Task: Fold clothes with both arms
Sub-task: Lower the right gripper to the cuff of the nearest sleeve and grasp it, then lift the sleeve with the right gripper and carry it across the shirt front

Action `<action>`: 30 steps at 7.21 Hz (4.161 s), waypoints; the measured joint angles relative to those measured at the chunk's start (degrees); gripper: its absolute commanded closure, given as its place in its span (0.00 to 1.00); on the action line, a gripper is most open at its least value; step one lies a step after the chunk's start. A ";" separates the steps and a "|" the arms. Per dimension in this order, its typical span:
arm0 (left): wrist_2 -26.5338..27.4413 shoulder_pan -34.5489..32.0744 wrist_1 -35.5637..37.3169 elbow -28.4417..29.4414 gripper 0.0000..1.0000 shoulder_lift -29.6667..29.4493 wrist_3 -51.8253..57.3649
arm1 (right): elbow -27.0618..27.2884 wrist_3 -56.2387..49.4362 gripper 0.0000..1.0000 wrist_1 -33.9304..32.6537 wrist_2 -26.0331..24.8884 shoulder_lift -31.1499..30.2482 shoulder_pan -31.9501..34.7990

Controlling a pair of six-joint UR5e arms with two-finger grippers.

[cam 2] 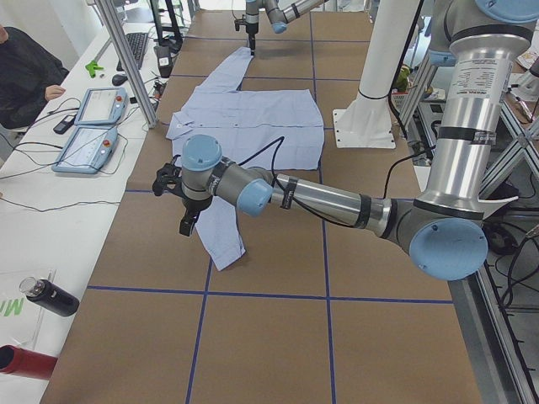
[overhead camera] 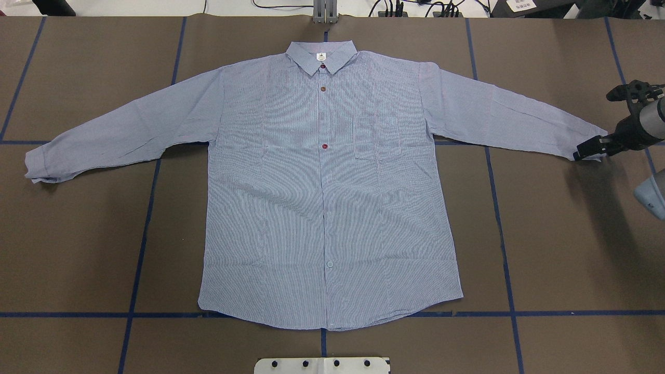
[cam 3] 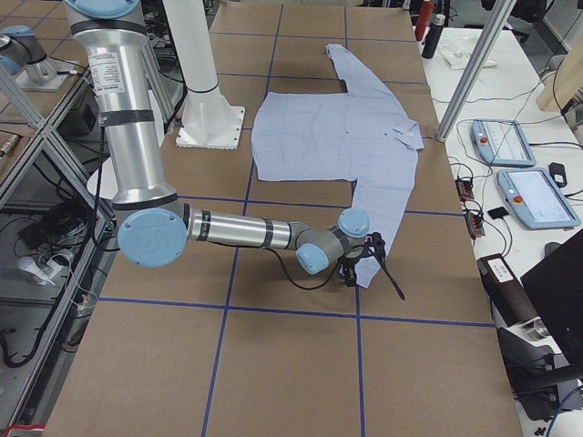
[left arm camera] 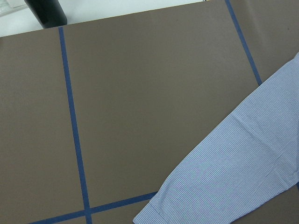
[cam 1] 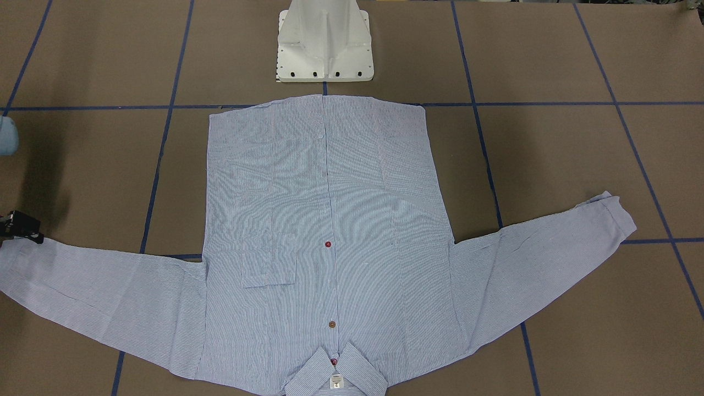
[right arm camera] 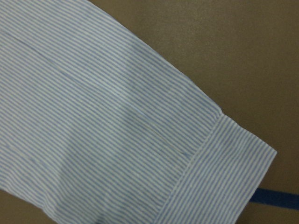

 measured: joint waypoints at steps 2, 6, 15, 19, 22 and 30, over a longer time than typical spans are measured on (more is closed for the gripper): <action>0.00 0.00 -0.05 -0.05 0.00 -0.09 -0.03 | 0.05 0.00 0.20 -0.13 -0.34 0.03 -0.13; 0.09 0.00 0.02 -0.09 0.00 -0.21 -0.05 | 0.17 -0.05 0.67 -0.48 -0.18 -0.08 -0.01; 0.09 0.00 0.03 -0.04 0.00 -0.31 -0.12 | 4.72 0.08 1.00 -2.20 4.87 1.65 5.26; 0.09 -0.08 0.03 0.10 0.00 -0.19 -0.12 | 11.22 2.06 1.00 -2.12 12.34 8.67 6.44; 0.09 -0.11 0.04 0.25 0.01 -0.03 -0.12 | 12.14 14.64 1.00 -1.91 14.32 20.62 5.14; 0.09 -0.42 0.11 0.55 0.00 0.54 -0.03 | 11.62 22.31 1.00 -1.91 5.44 37.51 -5.56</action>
